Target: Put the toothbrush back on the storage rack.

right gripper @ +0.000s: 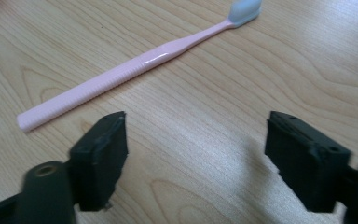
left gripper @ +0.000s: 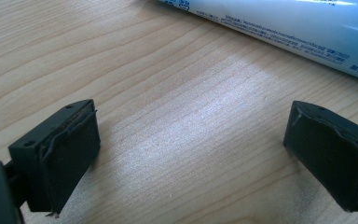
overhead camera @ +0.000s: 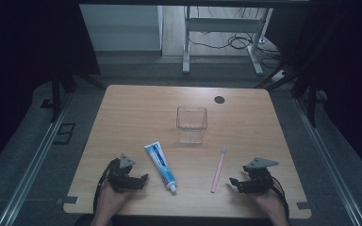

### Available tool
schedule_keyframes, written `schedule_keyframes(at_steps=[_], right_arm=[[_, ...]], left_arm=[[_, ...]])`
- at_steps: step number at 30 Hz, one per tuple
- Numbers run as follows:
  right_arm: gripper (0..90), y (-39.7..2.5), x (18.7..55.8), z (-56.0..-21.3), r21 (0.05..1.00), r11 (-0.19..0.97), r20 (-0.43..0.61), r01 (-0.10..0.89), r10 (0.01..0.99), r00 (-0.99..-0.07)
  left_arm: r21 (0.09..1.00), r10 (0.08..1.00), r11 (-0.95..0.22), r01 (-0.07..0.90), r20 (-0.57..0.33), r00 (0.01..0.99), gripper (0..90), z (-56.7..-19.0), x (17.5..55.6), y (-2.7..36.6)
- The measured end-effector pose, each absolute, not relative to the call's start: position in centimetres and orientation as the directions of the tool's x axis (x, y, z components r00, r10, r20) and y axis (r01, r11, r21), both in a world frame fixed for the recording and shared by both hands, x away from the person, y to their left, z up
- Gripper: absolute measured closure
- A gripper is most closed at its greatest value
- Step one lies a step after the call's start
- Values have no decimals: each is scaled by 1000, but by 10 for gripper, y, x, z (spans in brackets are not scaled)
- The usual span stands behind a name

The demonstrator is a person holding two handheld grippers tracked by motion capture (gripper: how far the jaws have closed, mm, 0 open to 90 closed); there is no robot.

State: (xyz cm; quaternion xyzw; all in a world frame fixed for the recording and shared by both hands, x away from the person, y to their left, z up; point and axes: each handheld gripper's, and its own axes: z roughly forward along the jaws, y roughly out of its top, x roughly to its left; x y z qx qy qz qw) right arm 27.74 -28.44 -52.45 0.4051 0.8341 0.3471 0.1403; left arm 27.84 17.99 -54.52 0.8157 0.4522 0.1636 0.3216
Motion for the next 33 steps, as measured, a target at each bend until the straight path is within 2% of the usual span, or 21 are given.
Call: schedule_keyframes(at_steps=[1, 2, 6, 11, 15, 16, 21, 26, 33], right_arm=[[324, -283, 278, -523, 695, 428, 58, 577, 767, -639], [324, -283, 278, -523, 695, 428, 58, 577, 767, -639], [434, -279, 278, -518, 705, 443, 61, 554, 740, -670], [614, -266, 279, -514, 709, 468, 69, 527, 698, -713], [718, -261, 281, -512, 702, 481, 65, 526, 692, -719], [718, -261, 281, -512, 702, 481, 65, 526, 692, -719], [839, -256, 284, -511, 707, 469, 113, 529, 664, -739], [887, -244, 287, -513, 711, 477, 141, 516, 623, -769], [890, -231, 288, -513, 713, 489, 134, 503, 608, -782]], left_arm=[[673, 843, -384, 633, -24, 537, 36, -545, 278, 180], [673, 843, -384, 633, -24, 537, 36, -545, 278, 180], [673, 843, -384, 633, -24, 537, 36, -545, 278, 180], [673, 843, -384, 633, -24, 537, 36, -545, 278, 180], [673, 843, -384, 632, -24, 537, 36, -545, 278, 180], [673, 843, -384, 632, -24, 537, 36, -545, 278, 180], [673, 843, -384, 632, -24, 538, 36, -545, 278, 180], [673, 843, -384, 632, -23, 537, 38, -545, 278, 180], [673, 843, -385, 632, -23, 537, 38, -545, 278, 180]])
